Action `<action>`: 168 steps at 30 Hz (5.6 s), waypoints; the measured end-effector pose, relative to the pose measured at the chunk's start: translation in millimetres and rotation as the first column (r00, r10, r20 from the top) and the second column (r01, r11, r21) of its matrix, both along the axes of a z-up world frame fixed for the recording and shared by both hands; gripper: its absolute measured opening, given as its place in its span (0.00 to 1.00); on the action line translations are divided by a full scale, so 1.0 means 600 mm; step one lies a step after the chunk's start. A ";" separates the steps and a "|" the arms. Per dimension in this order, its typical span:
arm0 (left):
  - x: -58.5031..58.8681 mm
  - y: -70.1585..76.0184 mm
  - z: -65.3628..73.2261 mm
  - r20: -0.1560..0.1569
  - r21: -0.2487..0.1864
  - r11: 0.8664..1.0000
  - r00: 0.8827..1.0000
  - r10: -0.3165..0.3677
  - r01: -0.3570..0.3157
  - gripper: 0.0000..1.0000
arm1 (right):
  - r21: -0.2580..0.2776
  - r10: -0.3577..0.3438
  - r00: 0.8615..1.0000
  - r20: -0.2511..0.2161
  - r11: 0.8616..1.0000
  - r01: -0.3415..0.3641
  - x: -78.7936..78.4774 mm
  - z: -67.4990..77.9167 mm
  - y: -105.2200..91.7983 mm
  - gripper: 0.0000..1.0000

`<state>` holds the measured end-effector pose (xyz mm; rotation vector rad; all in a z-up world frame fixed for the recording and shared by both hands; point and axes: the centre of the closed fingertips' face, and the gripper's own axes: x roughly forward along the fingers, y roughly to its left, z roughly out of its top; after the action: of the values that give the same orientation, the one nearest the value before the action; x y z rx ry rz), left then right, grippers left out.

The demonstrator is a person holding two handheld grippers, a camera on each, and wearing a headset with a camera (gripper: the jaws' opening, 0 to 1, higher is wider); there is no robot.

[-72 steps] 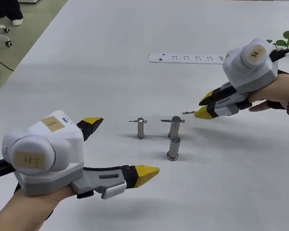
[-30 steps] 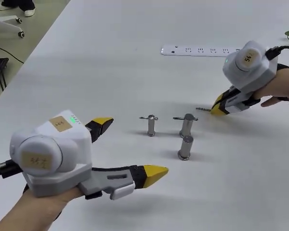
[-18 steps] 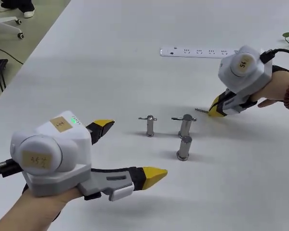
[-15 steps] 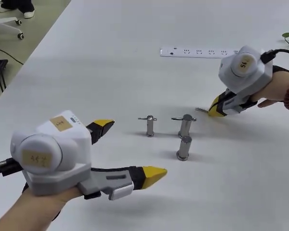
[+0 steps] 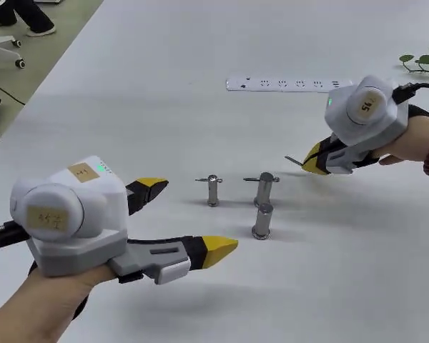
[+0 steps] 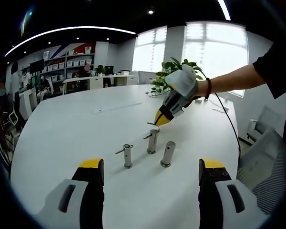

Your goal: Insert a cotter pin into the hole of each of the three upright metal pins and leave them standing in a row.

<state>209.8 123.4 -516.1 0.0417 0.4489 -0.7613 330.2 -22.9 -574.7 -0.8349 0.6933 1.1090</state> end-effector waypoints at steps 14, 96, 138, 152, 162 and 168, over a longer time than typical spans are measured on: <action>0.014 -0.021 0.024 -0.025 -0.056 0.998 0.999 -0.022 0.021 0.69 | 0.081 0.055 0.994 0.089 0.995 -0.062 -0.059 0.067 0.025 0.00; -0.022 -0.084 0.032 -0.234 -0.270 0.960 0.962 -0.138 0.072 0.00 | 0.104 0.397 0.904 0.158 0.904 -0.415 -0.227 0.113 0.165 0.00; -0.053 -0.074 0.047 -0.074 -0.343 0.911 0.960 -0.269 0.228 0.00 | 0.534 0.142 0.892 -0.430 0.836 0.125 -0.256 0.122 0.145 0.12; -0.081 -0.090 0.055 -0.061 -0.384 0.865 0.926 -0.371 0.322 0.00 | 0.581 0.243 0.831 -0.500 0.806 0.114 -0.293 0.126 0.142 0.11; -0.095 -0.098 0.062 -0.044 -0.393 0.843 0.909 -0.416 0.367 0.00 | 0.584 0.291 0.796 -0.531 0.806 0.095 -0.313 0.124 0.144 0.07; -0.103 -0.103 0.068 -0.035 -0.407 0.827 0.898 -0.439 0.388 0.00 | 0.596 0.318 0.783 -0.535 0.799 0.083 -0.322 0.131 0.148 0.05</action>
<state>148.0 61.9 -475.2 -0.2969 0.4048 -1.2822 137.1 66.0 -496.4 0.0613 0.7573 1.6378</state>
